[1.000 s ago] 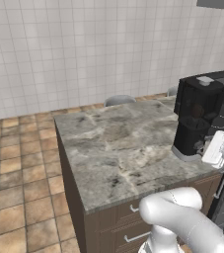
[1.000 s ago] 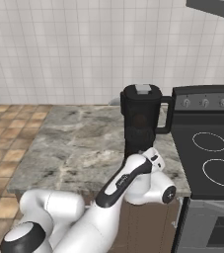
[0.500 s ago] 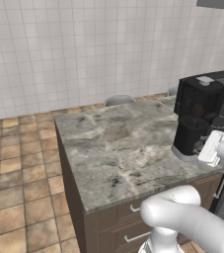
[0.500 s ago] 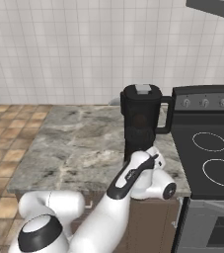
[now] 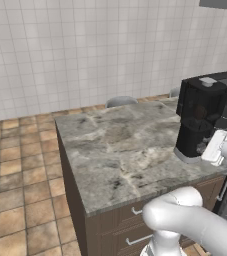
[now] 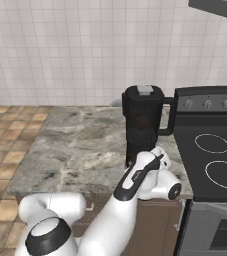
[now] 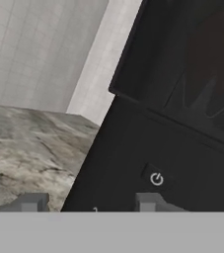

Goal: Grab the onion and garlic from the fridge, place them in the blender, close the lid, and turn on the blender to create a marinade.

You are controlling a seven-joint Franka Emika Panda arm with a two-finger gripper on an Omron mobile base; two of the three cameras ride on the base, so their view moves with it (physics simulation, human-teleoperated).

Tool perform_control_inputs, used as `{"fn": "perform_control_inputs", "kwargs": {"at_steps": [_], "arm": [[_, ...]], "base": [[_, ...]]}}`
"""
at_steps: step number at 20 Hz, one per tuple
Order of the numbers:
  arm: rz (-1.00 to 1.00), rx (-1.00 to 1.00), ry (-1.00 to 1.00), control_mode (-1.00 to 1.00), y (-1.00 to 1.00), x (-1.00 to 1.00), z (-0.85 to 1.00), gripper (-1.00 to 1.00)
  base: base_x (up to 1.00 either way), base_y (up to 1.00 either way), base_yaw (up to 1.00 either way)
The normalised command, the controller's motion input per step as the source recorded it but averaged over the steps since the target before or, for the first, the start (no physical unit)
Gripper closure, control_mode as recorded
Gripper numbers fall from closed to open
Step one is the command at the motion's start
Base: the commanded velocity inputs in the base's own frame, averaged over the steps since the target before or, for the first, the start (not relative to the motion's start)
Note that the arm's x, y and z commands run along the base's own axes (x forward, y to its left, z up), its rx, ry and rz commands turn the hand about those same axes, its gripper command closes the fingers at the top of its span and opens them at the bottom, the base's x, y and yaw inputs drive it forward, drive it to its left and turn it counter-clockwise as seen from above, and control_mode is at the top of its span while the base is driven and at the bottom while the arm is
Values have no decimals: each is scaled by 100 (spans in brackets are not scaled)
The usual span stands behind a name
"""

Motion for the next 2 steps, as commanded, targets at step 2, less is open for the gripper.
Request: {"fn": "perform_control_inputs", "kwargs": {"at_steps": [2], "arm": [[0,0,0,-100,0,9,0,-100]], "base": [[0,0,0]]}}
